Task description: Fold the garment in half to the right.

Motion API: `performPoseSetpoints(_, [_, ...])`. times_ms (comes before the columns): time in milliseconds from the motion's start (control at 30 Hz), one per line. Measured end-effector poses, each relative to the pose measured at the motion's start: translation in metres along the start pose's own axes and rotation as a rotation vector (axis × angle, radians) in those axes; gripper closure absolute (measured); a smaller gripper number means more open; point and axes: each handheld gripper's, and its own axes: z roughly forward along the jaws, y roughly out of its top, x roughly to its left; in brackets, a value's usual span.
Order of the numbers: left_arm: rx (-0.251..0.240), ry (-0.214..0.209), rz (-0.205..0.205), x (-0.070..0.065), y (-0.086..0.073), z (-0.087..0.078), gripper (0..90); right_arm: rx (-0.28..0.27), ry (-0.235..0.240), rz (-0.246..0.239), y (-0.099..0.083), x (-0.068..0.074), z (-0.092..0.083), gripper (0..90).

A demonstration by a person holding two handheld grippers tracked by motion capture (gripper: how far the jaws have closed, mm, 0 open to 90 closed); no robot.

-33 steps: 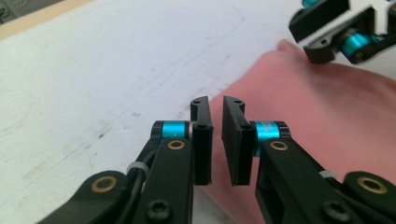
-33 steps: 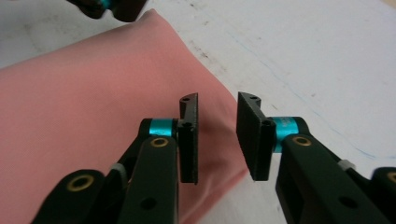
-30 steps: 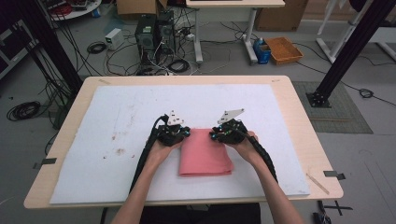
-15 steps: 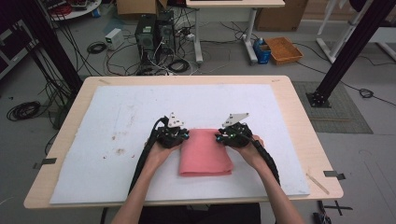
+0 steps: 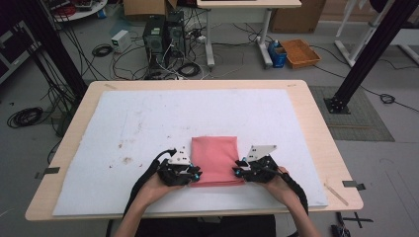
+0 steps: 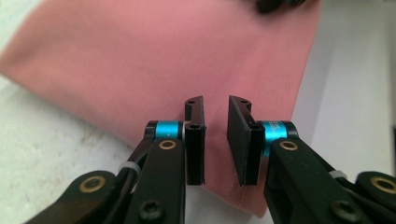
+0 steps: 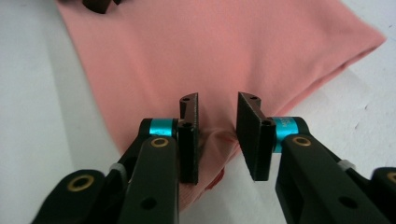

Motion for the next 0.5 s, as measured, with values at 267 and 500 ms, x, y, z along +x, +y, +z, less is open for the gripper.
performPoseSetpoints(267, [-0.038,0.04,0.039,0.002,0.0,-0.012,51.9,-0.021,-0.006,0.029,-0.001,-0.004,-0.005,52.5])
performPoseSetpoints(500, [-0.1,0.189,-0.05,0.039,-0.012,-0.047,34.7,-0.062,-0.129,0.129,-0.004,-0.025,-0.024,26.8])
